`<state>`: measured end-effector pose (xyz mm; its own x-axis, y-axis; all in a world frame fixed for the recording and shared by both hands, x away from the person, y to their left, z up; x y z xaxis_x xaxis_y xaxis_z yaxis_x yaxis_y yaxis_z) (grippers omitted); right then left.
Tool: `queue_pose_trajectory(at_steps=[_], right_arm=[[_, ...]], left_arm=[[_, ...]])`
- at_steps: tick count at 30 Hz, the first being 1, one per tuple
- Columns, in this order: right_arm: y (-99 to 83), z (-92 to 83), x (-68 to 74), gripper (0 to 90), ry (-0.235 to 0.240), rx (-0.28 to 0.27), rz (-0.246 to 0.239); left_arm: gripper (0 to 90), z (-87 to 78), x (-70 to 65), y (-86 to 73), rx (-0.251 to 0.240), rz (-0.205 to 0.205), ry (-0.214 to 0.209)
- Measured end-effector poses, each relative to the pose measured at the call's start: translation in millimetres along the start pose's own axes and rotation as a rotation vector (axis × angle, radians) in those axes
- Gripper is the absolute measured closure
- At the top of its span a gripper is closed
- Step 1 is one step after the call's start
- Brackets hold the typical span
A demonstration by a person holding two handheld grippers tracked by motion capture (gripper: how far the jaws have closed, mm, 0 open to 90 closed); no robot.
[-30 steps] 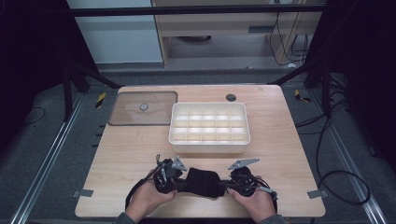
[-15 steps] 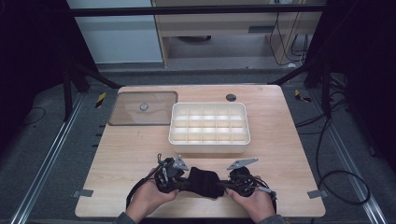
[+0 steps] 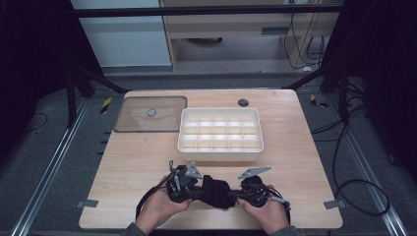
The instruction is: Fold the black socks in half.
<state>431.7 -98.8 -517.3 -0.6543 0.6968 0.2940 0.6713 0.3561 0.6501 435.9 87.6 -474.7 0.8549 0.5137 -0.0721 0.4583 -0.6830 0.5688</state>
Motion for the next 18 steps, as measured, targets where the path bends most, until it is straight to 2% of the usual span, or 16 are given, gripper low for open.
queue_pose_trajectory(at_steps=[18], right_arm=[[-2.4, -0.5, -1.3, 81.6, 0.002, -0.002, 0.008]], left_arm=[[81.6, 2.3, -6.2, 10.3, -0.001, 0.026, -0.005]])
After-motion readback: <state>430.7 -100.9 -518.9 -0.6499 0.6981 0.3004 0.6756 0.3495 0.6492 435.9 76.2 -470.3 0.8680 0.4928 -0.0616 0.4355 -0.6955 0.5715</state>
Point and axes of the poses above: each handheld gripper's, and its own axes: z roughly forward along the jaws, y roughly out of its top, x roughly to its left, the point moved 5 cm from there along z, roughly forward along the jaws, and after that the axes turned 3 degrees about -x, right-handed, at the moved point
